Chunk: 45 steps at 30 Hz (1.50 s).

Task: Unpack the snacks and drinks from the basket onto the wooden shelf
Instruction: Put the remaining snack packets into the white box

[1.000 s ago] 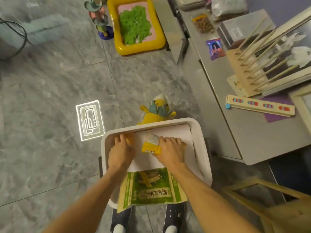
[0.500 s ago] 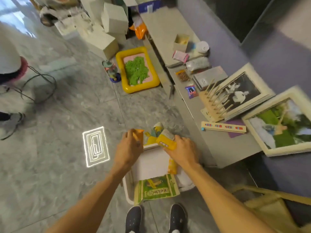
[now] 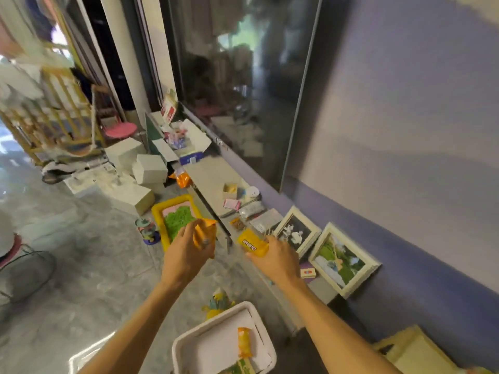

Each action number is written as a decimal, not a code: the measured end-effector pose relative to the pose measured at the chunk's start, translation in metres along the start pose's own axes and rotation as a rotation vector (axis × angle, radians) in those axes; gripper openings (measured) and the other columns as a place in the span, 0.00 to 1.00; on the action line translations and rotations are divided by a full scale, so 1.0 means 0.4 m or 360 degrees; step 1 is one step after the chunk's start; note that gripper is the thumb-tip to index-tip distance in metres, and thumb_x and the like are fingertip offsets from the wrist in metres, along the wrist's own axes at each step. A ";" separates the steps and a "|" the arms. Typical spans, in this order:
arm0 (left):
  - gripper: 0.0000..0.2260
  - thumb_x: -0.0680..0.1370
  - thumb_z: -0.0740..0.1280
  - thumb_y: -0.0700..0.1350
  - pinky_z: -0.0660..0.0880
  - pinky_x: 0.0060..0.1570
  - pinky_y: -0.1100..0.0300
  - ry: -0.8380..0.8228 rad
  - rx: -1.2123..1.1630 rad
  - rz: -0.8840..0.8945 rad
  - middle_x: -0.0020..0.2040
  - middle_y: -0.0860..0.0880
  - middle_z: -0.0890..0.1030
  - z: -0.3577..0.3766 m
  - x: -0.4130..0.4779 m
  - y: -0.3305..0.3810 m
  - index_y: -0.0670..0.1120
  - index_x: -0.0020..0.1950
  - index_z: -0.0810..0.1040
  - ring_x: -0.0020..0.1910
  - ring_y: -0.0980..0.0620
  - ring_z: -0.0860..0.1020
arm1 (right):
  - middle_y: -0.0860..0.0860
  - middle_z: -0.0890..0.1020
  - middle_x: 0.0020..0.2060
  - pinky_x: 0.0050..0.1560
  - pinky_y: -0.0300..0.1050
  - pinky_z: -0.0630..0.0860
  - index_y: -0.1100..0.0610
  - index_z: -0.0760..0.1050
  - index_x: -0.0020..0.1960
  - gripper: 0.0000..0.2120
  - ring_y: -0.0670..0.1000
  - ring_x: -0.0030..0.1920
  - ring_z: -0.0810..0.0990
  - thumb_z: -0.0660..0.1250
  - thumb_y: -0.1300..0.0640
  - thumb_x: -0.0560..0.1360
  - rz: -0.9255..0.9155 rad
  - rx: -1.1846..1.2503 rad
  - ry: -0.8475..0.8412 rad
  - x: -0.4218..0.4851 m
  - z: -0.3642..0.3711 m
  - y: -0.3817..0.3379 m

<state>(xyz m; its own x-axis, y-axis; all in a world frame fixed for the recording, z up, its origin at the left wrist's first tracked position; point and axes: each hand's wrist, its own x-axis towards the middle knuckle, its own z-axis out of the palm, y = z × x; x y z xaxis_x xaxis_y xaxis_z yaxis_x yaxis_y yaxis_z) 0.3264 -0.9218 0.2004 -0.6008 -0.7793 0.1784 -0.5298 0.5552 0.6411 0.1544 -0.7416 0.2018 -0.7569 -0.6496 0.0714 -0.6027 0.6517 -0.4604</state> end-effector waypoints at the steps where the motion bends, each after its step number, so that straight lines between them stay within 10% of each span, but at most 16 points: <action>1: 0.30 0.75 0.77 0.58 0.81 0.45 0.49 -0.0005 -0.0015 0.0066 0.64 0.48 0.82 -0.021 0.010 0.023 0.56 0.75 0.71 0.51 0.46 0.82 | 0.51 0.86 0.45 0.43 0.47 0.78 0.50 0.81 0.54 0.30 0.56 0.47 0.85 0.72 0.25 0.69 0.0018 -0.0021 0.0042 -0.006 -0.038 -0.010; 11: 0.29 0.77 0.78 0.54 0.82 0.50 0.49 -0.0269 -0.0187 0.0620 0.65 0.47 0.80 -0.087 0.028 0.259 0.56 0.76 0.71 0.50 0.48 0.81 | 0.49 0.87 0.45 0.40 0.49 0.82 0.49 0.80 0.54 0.34 0.52 0.44 0.85 0.67 0.20 0.69 0.0376 -0.0055 0.0390 -0.184 -0.275 0.003; 16: 0.26 0.77 0.77 0.53 0.83 0.51 0.48 -0.0568 -0.0288 0.0851 0.63 0.48 0.81 -0.011 -0.074 0.381 0.60 0.72 0.71 0.53 0.47 0.83 | 0.47 0.87 0.47 0.32 0.35 0.68 0.50 0.82 0.56 0.29 0.44 0.39 0.78 0.69 0.26 0.73 0.0631 -0.0130 0.0497 -0.384 -0.365 0.085; 35: 0.26 0.78 0.76 0.54 0.82 0.54 0.43 -0.1148 -0.0449 0.1574 0.65 0.46 0.81 0.265 -0.800 0.951 0.60 0.73 0.70 0.56 0.41 0.84 | 0.47 0.83 0.33 0.37 0.50 0.83 0.51 0.80 0.41 0.45 0.50 0.35 0.83 0.54 0.09 0.61 0.1546 -0.0366 0.1041 -1.242 -0.702 0.517; 45: 0.24 0.82 0.72 0.53 0.81 0.52 0.50 -0.1306 -0.0363 0.1742 0.69 0.45 0.79 0.410 -1.191 1.123 0.57 0.77 0.69 0.58 0.42 0.83 | 0.42 0.81 0.31 0.32 0.41 0.80 0.48 0.80 0.41 0.39 0.42 0.31 0.82 0.56 0.13 0.66 0.1729 -0.0290 0.1031 -1.587 -0.757 0.766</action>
<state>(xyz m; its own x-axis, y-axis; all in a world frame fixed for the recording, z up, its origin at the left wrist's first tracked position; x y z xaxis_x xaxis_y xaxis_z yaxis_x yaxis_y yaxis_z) 0.2764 -0.2534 0.2810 -0.8611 0.4536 0.2297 0.4951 0.6452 0.5819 0.3738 -0.0112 0.2832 -0.8335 0.5237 0.1762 0.4136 0.8028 -0.4295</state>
